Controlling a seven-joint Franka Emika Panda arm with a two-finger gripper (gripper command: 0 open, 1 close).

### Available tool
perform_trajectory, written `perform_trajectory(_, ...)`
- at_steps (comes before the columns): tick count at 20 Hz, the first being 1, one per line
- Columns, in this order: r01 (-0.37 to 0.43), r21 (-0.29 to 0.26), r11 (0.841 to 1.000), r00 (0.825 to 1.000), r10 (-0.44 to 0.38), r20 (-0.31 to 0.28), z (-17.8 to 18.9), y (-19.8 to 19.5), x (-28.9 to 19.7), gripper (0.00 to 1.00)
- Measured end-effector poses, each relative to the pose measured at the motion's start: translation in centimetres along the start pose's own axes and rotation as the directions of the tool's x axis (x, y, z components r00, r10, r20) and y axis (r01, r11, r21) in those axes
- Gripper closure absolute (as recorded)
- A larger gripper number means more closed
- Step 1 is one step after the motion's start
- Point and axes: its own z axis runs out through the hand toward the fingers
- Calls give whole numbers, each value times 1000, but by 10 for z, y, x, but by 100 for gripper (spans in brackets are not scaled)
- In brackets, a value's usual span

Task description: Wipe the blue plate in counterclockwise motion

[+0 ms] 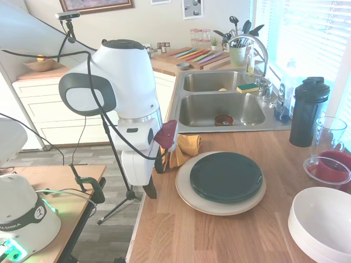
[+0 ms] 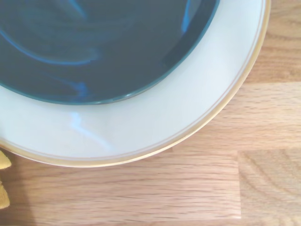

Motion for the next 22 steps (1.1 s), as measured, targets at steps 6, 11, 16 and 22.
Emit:
perform_trajectory(6,20,-3,1000,1000,-20,0,1,-6,-8,0)
perform_trajectory(11,43,-7,999,999,-43,-9,-3,-15,-17,0)
perform_trajectory(16,65,-2,998,997,-65,-31,-17,-24,-26,0)
perform_trajectory(22,107,-1,994,993,-107,-54,-47,-38,-43,0)
